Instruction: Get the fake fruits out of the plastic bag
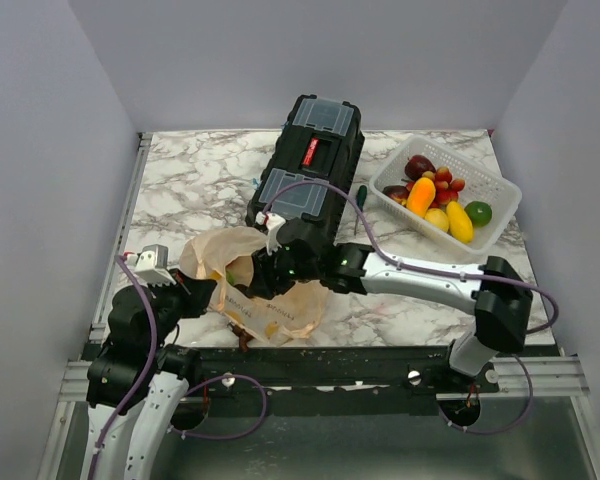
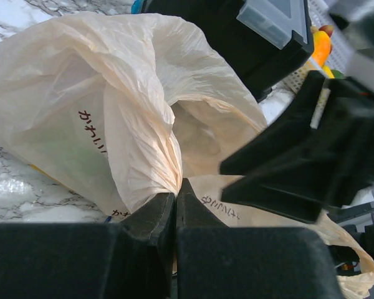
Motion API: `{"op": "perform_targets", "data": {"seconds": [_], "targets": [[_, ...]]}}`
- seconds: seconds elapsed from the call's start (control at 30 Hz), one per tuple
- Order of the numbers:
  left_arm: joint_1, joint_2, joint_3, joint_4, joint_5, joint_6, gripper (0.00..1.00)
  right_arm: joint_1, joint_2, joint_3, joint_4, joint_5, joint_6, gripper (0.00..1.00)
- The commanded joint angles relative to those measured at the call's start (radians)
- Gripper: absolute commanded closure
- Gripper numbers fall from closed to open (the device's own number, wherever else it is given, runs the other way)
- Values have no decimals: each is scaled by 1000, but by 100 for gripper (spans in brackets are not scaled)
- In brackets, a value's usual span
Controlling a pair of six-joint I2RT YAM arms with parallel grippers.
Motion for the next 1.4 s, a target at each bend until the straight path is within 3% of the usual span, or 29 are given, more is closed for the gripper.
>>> {"op": "perform_targets", "data": {"seconds": [0.0,0.17,0.47,0.77,0.97,1.37], "targets": [[-5,-26,5,8,59,17,100,-3,82,33,52,136,80,58],[-5,-34,6,8,66,19,100,-2,192,39,90,238,71,58],[-5,-42,6,11,84,26,100,-3,361,111,231,189,40,47],[-5,-35,0,20,100,32,100,-4,431,133,396,89,-14,22],[-6,-31,-2,23,102,32,100,-2,499,170,418,67,-26,8],[-6,-27,-5,28,96,31,100,-3,619,212,360,131,-35,5]]}}
